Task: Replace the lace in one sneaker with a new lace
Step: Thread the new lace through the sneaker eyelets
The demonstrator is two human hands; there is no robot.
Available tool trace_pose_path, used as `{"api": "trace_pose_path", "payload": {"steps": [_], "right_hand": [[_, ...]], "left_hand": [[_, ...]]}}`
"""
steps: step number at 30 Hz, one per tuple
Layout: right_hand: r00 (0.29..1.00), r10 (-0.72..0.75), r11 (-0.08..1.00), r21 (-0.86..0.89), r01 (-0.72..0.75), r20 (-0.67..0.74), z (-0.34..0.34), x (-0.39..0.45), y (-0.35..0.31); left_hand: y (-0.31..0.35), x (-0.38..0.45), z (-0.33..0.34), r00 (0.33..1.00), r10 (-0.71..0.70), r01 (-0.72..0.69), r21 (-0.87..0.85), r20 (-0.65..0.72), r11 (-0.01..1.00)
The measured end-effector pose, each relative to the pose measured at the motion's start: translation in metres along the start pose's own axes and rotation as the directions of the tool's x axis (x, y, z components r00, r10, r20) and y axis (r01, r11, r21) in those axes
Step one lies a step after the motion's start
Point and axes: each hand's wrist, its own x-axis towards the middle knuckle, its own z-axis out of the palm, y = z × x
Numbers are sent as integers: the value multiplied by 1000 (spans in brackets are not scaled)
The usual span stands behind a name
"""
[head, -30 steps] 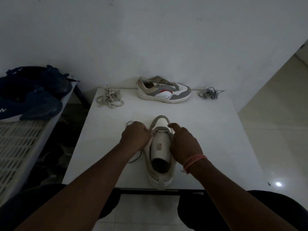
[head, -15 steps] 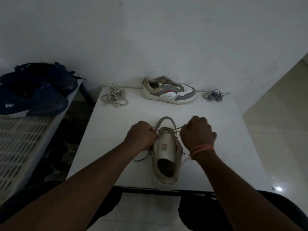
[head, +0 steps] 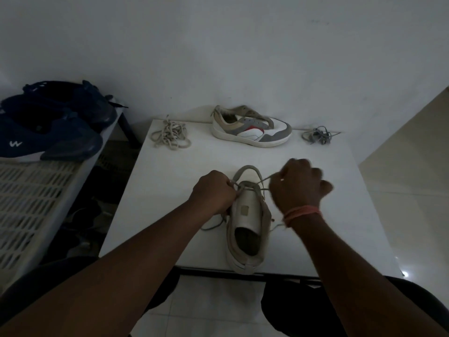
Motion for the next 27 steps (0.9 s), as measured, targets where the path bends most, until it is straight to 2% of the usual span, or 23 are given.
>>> {"api": "trace_pose_path", "payload": {"steps": [2,3,6,8,10,13,16,18,22,24,25,27], "right_hand": [[996,90,996,-4,-90,28,-5,9,13],[994,78,997,16,-79,74,-4,9,14],[970,-166,984,93,152,178,5,-13,2],[924,-323,945,11,328,206,17,-29,-11],[904,-376,913,-85,399,206,24,-38,-19],[918,-330,932,-79,354,220,26,-35,-17],[900,-361,922,-48,383,245,25,-33,-15],[903,-378,917,-55,396,204,22,-32,-16],[986,-168,983,-75,168,1,1,-13,-5],[998,-53,985,-165,49,-16,-7,-1,7],[999,-33,980,-195,32,-2,-8,2,11],[991,-115,983,-134,124,70,-3,-1,11]], "left_hand": [[0,0,0,1000,1,-1,-4,1,1000],[0,0,0,1000,4,-4,-1,1,1000],[-1,1,1,1000,20,-20,34,-16,999],[-1,2,3,999,35,-32,69,-36,997],[-2,2,4,998,47,-42,97,-49,994],[-5,2,4,998,47,-42,97,-48,994],[-4,1,5,998,50,-46,96,-39,994],[-2,1,7,998,48,-43,102,-45,994],[-2,0,7,998,38,-33,99,-51,995],[-4,1,6,999,20,-16,68,-48,998],[-4,1,6,999,13,-10,61,-46,998],[-3,2,7,999,15,-12,70,-40,997]]}}
